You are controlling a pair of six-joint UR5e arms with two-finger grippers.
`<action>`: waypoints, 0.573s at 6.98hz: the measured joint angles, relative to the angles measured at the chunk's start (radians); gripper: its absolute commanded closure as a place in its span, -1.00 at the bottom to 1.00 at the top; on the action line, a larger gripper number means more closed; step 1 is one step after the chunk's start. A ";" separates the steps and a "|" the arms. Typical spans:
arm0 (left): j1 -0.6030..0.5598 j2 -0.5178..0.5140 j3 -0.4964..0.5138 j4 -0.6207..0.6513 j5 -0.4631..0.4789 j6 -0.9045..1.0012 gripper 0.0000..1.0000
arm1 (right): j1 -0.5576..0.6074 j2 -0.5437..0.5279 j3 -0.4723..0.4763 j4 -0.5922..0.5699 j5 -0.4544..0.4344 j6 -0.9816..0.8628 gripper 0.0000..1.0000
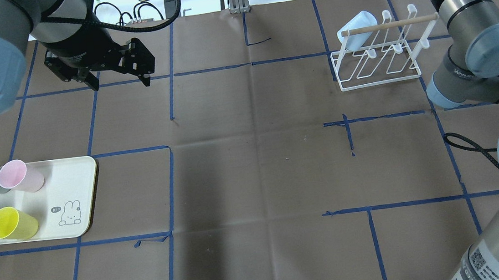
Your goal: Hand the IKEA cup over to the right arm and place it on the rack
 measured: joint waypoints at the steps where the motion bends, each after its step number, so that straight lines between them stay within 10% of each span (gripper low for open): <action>1: 0.011 0.003 -0.014 0.008 0.001 0.028 -0.99 | -0.021 0.016 0.000 -0.007 0.004 -0.071 0.58; 4: 0.119 0.009 -0.022 0.008 -0.030 0.049 -0.99 | -0.038 0.054 0.000 0.013 0.010 -0.165 0.58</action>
